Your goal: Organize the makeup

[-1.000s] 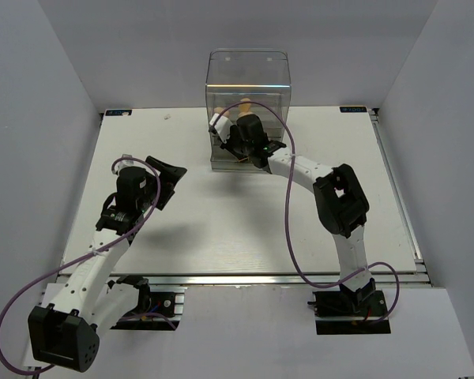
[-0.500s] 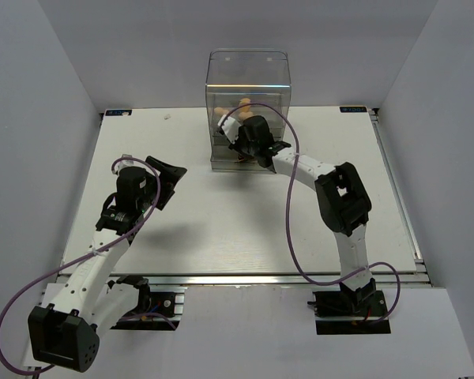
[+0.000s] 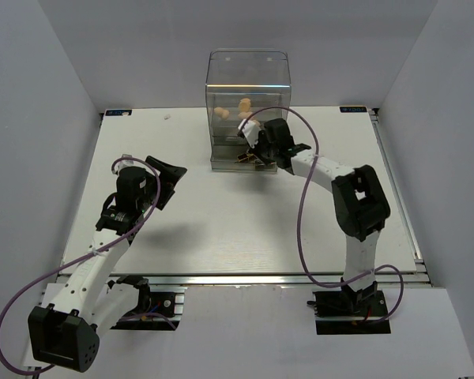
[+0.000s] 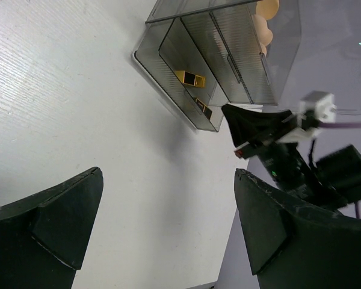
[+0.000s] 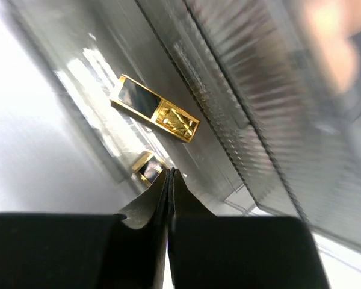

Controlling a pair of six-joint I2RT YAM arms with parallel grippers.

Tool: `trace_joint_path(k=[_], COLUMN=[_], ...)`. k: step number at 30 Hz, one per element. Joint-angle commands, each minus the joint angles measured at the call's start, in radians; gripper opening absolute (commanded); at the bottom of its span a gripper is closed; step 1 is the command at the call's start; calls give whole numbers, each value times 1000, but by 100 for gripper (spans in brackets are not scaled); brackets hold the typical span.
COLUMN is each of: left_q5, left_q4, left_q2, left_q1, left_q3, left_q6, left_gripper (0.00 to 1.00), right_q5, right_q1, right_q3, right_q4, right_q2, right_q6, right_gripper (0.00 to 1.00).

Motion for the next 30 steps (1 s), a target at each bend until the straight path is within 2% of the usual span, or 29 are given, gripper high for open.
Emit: trace_joint_path(k=[1, 4, 6, 9, 13, 16, 21, 30], left_q5=[5, 14, 25, 42, 46, 42, 95, 80], left_q4=[15, 27, 41, 61, 56, 39, 65, 12], left_q2=[-11, -10, -10, -10, -10, -8, -8, -48], left_q1=[3, 4, 4, 6, 15, 20, 24, 26], left_q3=[-1, -1, -6, -15, -24, -19, -15, -15], left_q6=[6, 13, 24, 35, 36, 44, 85, 105], left_gripper=[98, 98, 98, 98, 98, 98, 98, 98], right_q5=[-178, -356, -512, -600, -575, -545, -480, -332], right_q1=[-14, -34, -43, -41, -41, -41, -41, -25], right_q3=[-30, -68, -72, -67, -70, -94, -85, -10], right_q4=[18, -33, -155, -342, -433, -426, -403, -349], right_q2=[-148, -244, -271, -286, -268, -271, -222, -82], right_q6=[6, -30, -162, -344, -441, -457, -440, -382], right_gripper=[0, 0, 5, 2, 0, 0, 0, 0])
